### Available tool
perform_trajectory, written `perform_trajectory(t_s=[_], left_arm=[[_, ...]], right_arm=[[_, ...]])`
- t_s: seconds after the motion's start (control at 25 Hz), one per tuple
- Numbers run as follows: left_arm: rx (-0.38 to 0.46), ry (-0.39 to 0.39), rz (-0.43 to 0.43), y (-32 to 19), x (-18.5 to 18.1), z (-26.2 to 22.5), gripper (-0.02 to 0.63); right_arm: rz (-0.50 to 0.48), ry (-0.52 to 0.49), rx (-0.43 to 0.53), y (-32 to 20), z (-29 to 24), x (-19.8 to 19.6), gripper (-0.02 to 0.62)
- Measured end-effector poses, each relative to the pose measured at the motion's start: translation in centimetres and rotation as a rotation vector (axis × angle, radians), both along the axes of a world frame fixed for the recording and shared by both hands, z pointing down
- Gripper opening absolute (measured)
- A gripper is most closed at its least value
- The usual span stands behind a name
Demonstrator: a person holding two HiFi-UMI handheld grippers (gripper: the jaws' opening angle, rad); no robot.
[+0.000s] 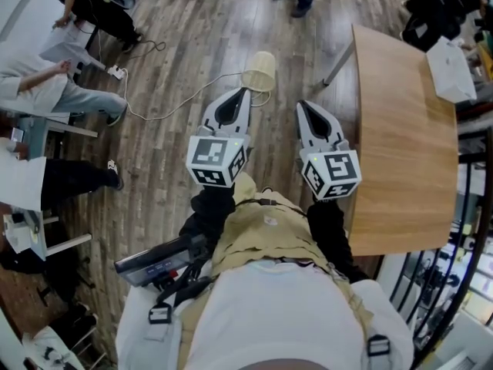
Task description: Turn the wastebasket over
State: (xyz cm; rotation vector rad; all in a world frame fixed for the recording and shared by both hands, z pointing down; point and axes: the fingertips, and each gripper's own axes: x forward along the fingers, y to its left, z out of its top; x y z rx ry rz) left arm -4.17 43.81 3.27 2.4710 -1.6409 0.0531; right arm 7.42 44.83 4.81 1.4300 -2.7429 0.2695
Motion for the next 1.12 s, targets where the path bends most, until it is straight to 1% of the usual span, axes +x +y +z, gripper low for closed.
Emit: perform_trajectory(t_s=[0.24, 0.48, 0.72, 0.96, 1.12], left_arm=[[-0.003, -0.003, -0.011, -0.9, -0.3, 1.0, 0.002], [-0.029, 0.020, -0.011, -4.7, -1.5, 3.4, 0.002], [-0.055, 0.038, 0.004, -13.2, -2.6, 5.2, 0.002], [-0.095, 0.040, 0.032, -23.3, -3.5, 7.1, 0.002], [-0.130, 0.050, 0.044, -29.4, -4.3, 8.2, 0.002]], right_arm=[[-0.016, -0.005, -0.009, -1.0, 1.1, -0.7, 0.020], [-0.015, 0.031, -0.037, -4.2, 3.6, -1.6, 0.020], [0.006, 0.052, -0.058, -12.3, 5.0, -2.5, 0.020], [-0.008, 0.068, -0.077, -22.5, 6.3, -4.6, 0.020], [0.004, 0.080, -0.087, -28.9, 6.8, -6.0, 0.020]])
